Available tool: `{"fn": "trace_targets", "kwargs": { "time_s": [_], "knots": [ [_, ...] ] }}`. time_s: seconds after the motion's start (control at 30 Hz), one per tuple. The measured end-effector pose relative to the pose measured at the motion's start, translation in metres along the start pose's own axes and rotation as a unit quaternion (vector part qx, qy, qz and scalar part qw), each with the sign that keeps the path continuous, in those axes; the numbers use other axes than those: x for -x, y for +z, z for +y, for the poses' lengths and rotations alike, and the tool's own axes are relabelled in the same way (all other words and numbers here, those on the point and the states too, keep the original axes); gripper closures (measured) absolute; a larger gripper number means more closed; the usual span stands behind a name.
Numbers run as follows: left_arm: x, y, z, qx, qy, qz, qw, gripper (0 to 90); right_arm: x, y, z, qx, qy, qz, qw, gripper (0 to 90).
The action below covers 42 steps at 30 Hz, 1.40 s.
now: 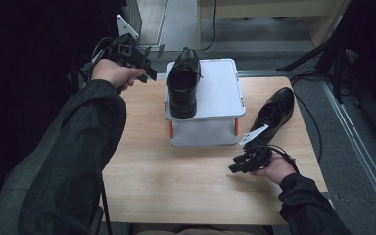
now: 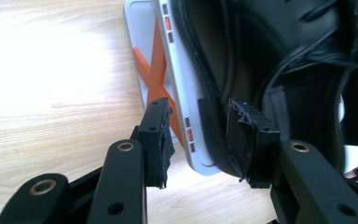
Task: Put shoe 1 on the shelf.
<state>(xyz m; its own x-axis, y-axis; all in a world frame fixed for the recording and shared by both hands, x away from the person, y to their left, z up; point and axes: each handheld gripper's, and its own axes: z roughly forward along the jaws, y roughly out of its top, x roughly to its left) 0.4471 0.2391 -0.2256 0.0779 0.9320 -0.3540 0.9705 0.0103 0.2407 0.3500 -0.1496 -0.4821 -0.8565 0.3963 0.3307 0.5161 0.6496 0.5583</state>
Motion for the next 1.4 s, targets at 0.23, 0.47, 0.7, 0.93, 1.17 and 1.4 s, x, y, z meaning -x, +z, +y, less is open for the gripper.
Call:
{"fn": "trace_targets", "kwargs": {
  "time_s": [0.23,0.47,0.7,0.93,1.17,1.4],
  "knots": [
    [-0.028,0.028,-0.018,-0.007,-0.011,-0.001,0.9999,57.3,0.001,0.000,0.000,0.000,0.003,-0.001,1.0000,52.9],
    [-0.046,0.055,-0.036,-0.023,-0.010,-0.004,0.9997,55.2,0.002,-0.001,-0.001,0.002,0.005,-0.007,1.0000,52.4],
    [-0.063,0.080,-0.053,-0.024,-0.013,-0.002,0.9996,55.4,0.004,-0.001,-0.001,0.004,0.012,-0.008,0.9999,52.0],
    [-0.083,0.105,-0.073,-0.028,-0.007,-0.010,0.9995,51.6,0.004,-0.004,-0.002,0.012,0.013,-0.012,0.9998,52.1],
    [-0.091,0.124,-0.088,-0.032,0.019,-0.005,0.9993,50.9,0.005,-0.006,-0.005,0.017,0.018,-0.014,0.9996,52.2],
    [-0.095,0.142,-0.096,-0.036,0.028,-0.031,0.9985,48.6,0.004,-0.008,-0.009,0.017,0.023,-0.020,0.9994,52.3]
  ]
}}
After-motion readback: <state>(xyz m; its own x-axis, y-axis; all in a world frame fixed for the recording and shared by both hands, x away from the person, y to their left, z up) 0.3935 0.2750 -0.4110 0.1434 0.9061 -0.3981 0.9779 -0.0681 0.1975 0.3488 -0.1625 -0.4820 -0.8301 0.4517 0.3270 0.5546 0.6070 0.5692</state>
